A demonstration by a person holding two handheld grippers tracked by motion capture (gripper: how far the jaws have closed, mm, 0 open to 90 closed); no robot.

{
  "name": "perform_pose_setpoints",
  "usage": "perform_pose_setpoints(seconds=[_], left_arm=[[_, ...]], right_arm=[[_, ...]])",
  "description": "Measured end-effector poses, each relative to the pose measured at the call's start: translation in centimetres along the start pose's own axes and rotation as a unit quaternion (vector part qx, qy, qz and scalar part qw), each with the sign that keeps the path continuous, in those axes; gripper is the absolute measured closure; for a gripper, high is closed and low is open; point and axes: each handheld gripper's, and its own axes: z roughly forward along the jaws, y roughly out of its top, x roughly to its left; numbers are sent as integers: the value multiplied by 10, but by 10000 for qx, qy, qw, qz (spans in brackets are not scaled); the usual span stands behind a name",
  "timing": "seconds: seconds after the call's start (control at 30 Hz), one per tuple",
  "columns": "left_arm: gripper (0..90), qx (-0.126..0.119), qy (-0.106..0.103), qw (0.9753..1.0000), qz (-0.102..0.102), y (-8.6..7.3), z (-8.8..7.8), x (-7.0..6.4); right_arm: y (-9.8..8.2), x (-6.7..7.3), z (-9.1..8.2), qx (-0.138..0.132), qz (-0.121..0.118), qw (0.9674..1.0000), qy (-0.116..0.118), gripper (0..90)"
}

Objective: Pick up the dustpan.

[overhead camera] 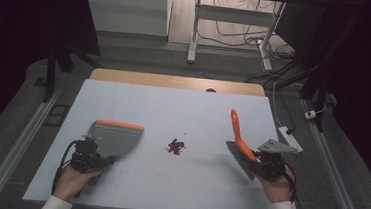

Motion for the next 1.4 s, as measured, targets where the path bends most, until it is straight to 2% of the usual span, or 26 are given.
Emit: perform_pose_setpoints(seconds=[0.2,0.57,0.87,1.17,1.33,1.4], left_arm=[[598,-59,-21,10000,-42,-1,0,3],[613,-337,-49,9994,-3,-2,-6,9],[614,-525,-262,9981,163,-2,-9,10],[614,-764,-471,9953,361,-1,-13,13],[614,-842,-460,9944,448,2,-14,12],[614,-887,-525,9935,473,5,-13,12]], right_arm=[[0,0,0,7,-17,10000,-17,699],[0,0,-1,-22,-2,10000,-11,699],[2,0,-3,-77,16,10000,18,699],[2,0,-1,-53,-12,10000,-2,699],[2,0,-1,-48,-25,10000,-14,699],[2,0,-1,-54,-21,10000,-23,699]])
